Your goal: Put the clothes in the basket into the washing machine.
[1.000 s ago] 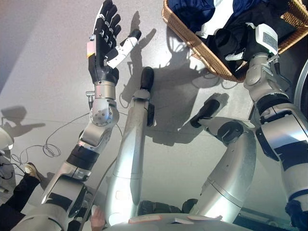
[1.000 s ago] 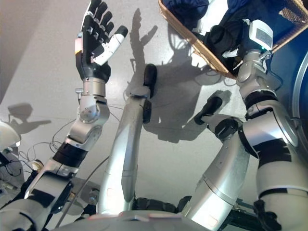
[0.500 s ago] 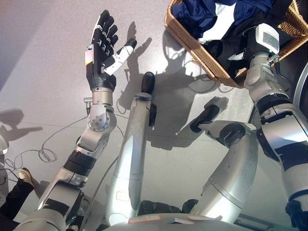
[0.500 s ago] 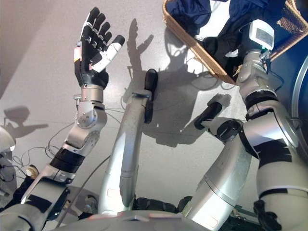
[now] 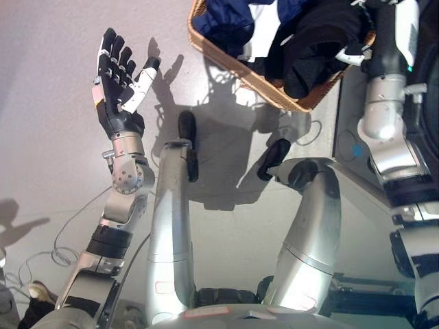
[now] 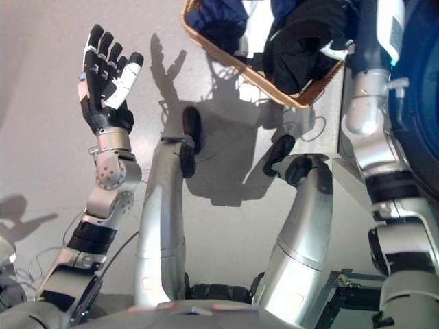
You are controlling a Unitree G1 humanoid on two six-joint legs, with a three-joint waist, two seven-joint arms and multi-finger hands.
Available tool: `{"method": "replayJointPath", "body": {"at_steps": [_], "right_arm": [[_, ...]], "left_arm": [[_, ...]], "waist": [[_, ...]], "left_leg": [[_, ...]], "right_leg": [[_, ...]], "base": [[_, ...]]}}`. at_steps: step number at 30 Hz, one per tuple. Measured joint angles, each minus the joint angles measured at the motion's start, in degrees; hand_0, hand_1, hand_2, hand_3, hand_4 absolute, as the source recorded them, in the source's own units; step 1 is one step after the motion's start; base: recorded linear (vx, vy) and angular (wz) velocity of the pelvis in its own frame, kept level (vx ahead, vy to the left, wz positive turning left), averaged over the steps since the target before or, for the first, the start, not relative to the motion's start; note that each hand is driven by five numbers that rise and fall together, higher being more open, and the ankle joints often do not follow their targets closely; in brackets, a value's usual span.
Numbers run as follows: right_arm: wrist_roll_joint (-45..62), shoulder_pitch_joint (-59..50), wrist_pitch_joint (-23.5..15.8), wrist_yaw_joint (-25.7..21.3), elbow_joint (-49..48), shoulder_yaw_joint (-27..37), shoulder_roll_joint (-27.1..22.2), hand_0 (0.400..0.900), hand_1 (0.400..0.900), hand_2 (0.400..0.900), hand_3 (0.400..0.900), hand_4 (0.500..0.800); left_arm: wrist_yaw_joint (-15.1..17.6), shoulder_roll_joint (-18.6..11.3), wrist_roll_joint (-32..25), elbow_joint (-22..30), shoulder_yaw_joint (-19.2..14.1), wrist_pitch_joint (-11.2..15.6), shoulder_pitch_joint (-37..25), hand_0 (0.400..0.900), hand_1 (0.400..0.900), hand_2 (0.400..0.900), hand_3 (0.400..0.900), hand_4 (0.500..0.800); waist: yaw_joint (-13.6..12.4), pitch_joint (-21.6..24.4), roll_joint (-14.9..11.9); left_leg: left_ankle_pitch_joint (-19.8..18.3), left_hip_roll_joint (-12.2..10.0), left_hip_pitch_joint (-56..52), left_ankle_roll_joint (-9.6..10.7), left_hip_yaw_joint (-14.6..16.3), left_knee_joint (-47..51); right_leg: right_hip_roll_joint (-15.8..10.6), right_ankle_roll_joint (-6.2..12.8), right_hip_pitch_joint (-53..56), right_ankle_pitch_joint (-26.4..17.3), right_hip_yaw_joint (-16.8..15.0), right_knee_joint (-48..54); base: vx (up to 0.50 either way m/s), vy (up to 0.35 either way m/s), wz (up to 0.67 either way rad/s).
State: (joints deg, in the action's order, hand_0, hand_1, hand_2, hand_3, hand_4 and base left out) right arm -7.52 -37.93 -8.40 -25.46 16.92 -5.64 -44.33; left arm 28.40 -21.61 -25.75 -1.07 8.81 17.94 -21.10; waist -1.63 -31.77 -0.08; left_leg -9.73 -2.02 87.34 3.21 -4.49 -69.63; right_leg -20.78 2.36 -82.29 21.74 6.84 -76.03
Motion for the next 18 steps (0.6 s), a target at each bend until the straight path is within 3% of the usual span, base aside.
{"method": "replayJointPath", "body": {"at_steps": [3,10,15,18], "right_arm": [[2.73,6.58,-1.06,-1.73,-4.75,8.05,5.12,0.4,0.4,0.4,0.4,0.5],[15.86,8.51,-4.05,-11.09,-3.16,16.03,13.85,0.4,0.4,0.4,0.4,0.5],[20.15,-1.69,-5.79,-20.17,8.67,18.09,13.9,0.4,0.4,0.4,0.4,0.5],[22.71,-10.43,-6.3,-26.2,20.17,18.59,11.11,0.4,0.4,0.4,0.4,0.5]], "left_arm": [[1.04,0.77,0.06,-0.03,-2.53,-1.09,1.32,0.9,0.9,0.9,0.9,0.8],[2.26,0.74,1.04,0.38,-4.15,-1.51,2.15,0.9,0.9,0.9,0.9,0.8],[3.77,0.72,1.01,0.39,-3.99,-1.49,2.13,0.9,0.9,0.9,0.9,0.8],[3.97,0.29,0.99,0.41,-1.74,-1.42,1.91,0.9,0.9,0.9,0.9,0.8]], "waist": [[2.33,0.02,-0.73],[5.48,0.04,-1.57],[5.0,0.06,-1.59],[4.39,0.09,-1.55]], "left_leg": [[-1.05,-1.24,-1.69,-0.78,1.0,0.41],[-1.86,-2.38,-3.85,-1.83,2.75,1.59],[-1.69,-2.88,-5.16,-1.7,3.41,2.89],[-1.44,-2.84,-6.0,-1.66,3.83,4.0]], "right_leg": [[1.64,1.05,1.6,-1.49,-0.75,2.84],[2.98,1.84,2.81,-2.79,-2.55,5.51],[3.43,1.95,3.35,-3.37,-3.01,6.53],[3.41,1.92,3.83,-3.57,-3.14,7.3]], "base": [[-0.01,0.029,-0.23],[0.01,0.007,-0.08],[0.0,0.0,0.0],[0.01,-0.011,0.05]]}}
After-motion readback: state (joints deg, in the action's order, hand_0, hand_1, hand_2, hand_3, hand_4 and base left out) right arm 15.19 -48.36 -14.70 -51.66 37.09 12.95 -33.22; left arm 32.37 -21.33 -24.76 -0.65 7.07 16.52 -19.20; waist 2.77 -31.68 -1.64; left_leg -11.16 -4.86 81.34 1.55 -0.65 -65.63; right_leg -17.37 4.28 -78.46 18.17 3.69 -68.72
